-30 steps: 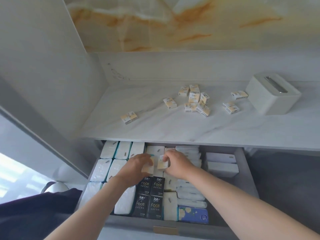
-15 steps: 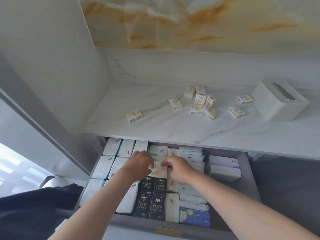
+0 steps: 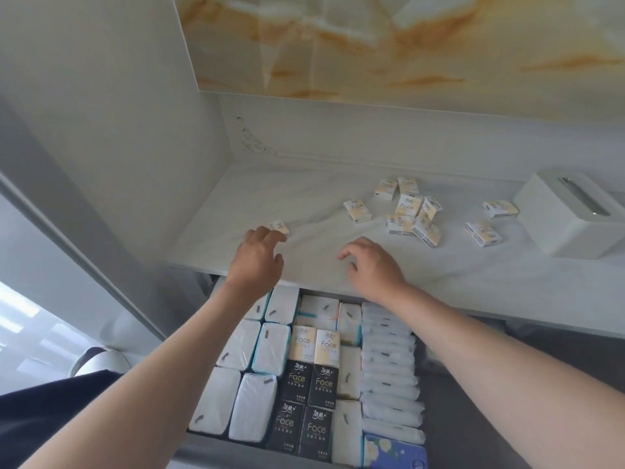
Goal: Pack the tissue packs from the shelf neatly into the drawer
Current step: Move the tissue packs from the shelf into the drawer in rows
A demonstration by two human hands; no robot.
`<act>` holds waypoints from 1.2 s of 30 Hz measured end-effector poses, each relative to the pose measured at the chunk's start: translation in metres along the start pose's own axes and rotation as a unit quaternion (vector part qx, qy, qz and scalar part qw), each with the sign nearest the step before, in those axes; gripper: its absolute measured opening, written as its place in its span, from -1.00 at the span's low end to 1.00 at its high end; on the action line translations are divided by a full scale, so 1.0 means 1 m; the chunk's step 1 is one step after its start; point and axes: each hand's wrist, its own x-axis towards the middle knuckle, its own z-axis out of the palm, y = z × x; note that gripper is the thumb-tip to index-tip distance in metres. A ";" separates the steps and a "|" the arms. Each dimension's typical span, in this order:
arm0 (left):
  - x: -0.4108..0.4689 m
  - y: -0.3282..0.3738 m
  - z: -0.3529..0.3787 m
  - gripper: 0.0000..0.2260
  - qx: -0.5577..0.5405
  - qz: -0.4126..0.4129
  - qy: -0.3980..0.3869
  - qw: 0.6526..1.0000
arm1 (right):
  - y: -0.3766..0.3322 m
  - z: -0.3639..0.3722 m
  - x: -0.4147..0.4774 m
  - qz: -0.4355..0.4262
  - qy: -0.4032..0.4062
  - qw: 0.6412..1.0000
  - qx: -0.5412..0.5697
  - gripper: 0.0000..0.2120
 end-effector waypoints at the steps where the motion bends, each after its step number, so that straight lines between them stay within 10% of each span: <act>1: 0.005 -0.004 0.001 -0.58 0.013 -0.012 -0.008 1.000 | 0.004 -0.001 0.009 0.003 -0.001 1.000 -0.021 -0.69; 6: 0.015 -0.016 0.015 -0.43 0.065 -0.066 -0.116 0.989 | 0.013 -0.006 0.047 0.038 -0.110 0.975 -0.188 -0.27; 10: 0.014 -0.012 0.027 -0.53 0.104 -0.022 -0.034 0.994 | 0.016 -0.012 0.076 0.056 -0.171 0.959 -0.220 -0.12; 22: 0.017 -0.001 0.023 -0.55 -0.078 -0.019 -0.090 0.993 | 0.015 -0.003 0.055 -0.062 -0.061 0.989 -0.119 -0.59; 36: -0.049 0.022 0.021 -0.69 -0.108 0.115 -0.073 0.985 | 0.000 -0.027 0.015 -0.029 -0.165 0.976 -0.142 -0.44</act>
